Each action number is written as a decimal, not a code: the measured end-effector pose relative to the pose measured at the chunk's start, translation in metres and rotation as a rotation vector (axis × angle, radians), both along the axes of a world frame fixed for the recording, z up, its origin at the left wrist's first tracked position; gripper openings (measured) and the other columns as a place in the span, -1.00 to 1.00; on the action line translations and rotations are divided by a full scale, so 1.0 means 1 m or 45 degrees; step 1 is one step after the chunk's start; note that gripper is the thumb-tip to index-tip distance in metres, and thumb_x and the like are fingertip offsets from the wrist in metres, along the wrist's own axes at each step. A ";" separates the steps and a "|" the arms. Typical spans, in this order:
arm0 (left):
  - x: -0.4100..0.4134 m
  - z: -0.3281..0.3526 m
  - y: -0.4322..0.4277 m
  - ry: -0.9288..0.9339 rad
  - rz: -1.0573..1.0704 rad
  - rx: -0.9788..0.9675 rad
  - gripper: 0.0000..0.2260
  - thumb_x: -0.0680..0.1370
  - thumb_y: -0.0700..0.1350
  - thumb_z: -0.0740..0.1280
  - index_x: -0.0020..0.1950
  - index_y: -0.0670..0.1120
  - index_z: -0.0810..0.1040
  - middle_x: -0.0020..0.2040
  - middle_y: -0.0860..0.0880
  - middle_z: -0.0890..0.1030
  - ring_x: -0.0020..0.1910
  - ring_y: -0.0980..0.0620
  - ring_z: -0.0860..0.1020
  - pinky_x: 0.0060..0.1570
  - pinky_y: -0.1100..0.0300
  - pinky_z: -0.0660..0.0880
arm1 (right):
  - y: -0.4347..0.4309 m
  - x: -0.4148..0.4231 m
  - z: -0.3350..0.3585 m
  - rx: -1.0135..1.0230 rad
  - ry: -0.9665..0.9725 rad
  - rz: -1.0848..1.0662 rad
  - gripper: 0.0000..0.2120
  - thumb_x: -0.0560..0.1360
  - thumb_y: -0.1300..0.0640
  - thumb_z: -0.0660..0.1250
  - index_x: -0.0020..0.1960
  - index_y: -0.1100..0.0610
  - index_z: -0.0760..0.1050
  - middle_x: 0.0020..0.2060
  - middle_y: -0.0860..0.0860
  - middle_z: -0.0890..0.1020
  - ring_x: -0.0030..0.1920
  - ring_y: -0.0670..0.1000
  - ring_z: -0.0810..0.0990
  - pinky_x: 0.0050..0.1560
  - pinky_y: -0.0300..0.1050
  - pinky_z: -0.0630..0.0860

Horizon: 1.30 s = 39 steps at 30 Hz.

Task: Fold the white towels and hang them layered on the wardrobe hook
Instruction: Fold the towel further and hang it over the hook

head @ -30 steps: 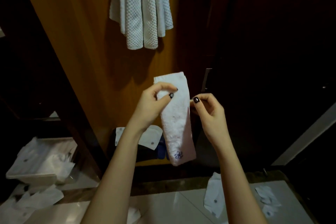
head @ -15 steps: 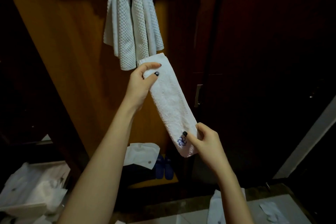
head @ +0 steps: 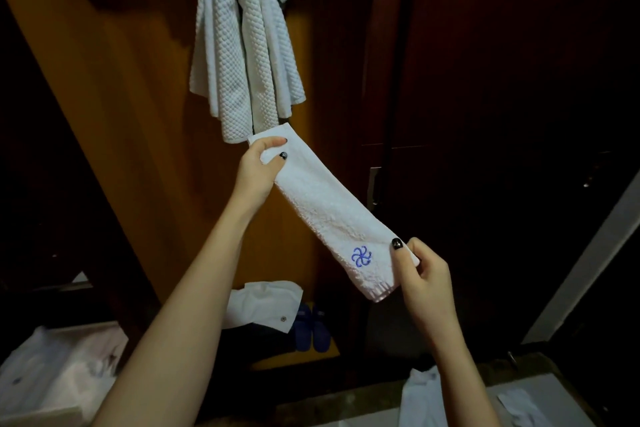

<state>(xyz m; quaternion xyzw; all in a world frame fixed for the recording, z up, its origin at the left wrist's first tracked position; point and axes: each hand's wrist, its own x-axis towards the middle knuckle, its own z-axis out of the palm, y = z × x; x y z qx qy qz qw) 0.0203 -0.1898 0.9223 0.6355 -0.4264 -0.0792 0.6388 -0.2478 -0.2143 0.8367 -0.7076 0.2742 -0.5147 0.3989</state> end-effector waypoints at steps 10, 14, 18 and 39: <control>-0.001 0.001 0.001 0.287 -0.142 -0.142 -0.77 0.57 -0.32 0.30 0.16 -0.08 0.54 0.18 -0.13 0.55 0.03 0.05 0.57 -0.08 0.27 0.55 | -0.003 -0.004 -0.005 0.450 0.008 0.419 -0.93 0.57 0.34 0.30 0.02 0.22 0.49 -0.43 -0.04 0.61 -0.44 -0.21 0.52 -0.43 -0.39 0.37; -0.003 0.007 0.003 0.547 -0.347 -0.228 -0.78 0.57 -0.32 0.30 0.15 -0.07 0.55 0.15 -0.14 0.58 0.04 0.03 0.59 -0.03 0.21 0.58 | -0.005 -0.002 -0.016 0.464 0.188 0.577 -0.81 0.57 0.18 0.32 -0.12 0.26 0.62 -0.21 -0.03 0.63 -0.20 -0.19 0.55 -0.18 -0.27 0.43; -0.004 0.019 0.006 0.665 -0.520 -0.254 -0.79 0.58 -0.32 0.29 0.14 -0.08 0.56 0.09 -0.12 0.63 0.02 0.03 0.62 0.00 0.19 0.59 | -0.007 0.014 -0.020 0.571 0.148 0.715 -0.78 0.54 0.21 0.35 -0.24 0.26 0.64 0.25 -0.02 0.61 0.29 -0.09 0.54 0.24 -0.15 0.45; 0.045 -0.007 0.023 0.568 -0.266 -0.228 -0.67 0.53 -0.40 0.29 0.21 -0.08 0.56 0.20 -0.06 0.52 0.12 0.04 0.56 -0.10 0.27 0.57 | -0.020 0.039 -0.020 0.461 -0.084 0.224 -0.85 0.51 0.32 0.38 -0.16 0.15 0.46 -0.34 0.02 0.48 -0.32 -0.07 0.45 -0.30 -0.16 0.38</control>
